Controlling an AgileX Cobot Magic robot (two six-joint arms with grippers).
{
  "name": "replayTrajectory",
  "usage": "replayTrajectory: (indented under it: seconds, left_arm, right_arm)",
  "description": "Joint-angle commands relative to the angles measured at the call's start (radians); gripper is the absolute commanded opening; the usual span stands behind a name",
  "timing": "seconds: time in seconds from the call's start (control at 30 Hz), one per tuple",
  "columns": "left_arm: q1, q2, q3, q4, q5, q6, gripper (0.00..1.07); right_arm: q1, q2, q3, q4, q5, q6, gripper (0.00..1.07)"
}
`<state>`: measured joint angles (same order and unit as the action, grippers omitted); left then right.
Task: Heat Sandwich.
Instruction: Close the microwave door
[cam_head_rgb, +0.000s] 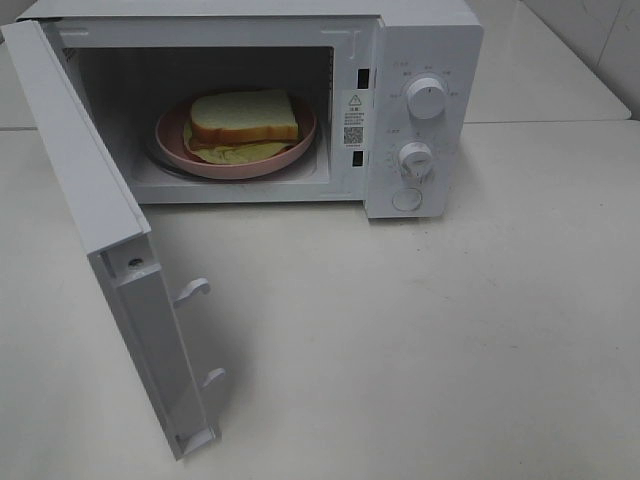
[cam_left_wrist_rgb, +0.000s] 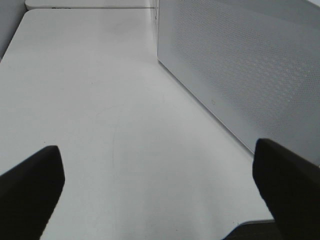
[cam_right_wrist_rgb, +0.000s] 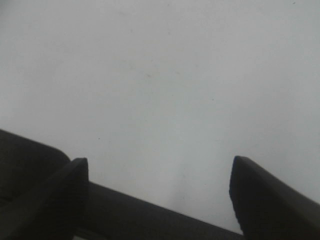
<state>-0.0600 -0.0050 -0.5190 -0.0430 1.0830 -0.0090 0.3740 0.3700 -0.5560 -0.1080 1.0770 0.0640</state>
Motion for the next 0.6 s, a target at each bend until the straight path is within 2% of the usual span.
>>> replayTrajectory:
  seconds: [0.03,0.13,0.27,0.47,0.6]
  left_arm:
    - [0.003,-0.023,0.002,0.001,-0.013,-0.007,0.98]
    - [0.003,-0.023,0.002,0.001,-0.013,-0.007,0.98]
    - [0.003,-0.023,0.002,0.001,-0.013,-0.007,0.98]
    - [0.003,-0.023,0.002,0.001,-0.013,-0.007,0.98]
    - [0.003,-0.023,0.002,0.001,-0.013,-0.007,0.98]
  right_arm:
    - [-0.085,-0.101,0.006,0.000,-0.004,0.009,0.76]
    - [-0.158,-0.163,0.006,0.000,-0.003,0.009,0.76]
    - [-0.213,-0.203,0.006,0.003,-0.003,0.022,0.76]
    - [-0.258,-0.247,0.012,0.004,-0.024,0.022,0.76]
    - [-0.284,-0.307,0.059,0.005,-0.082,0.014,0.76]
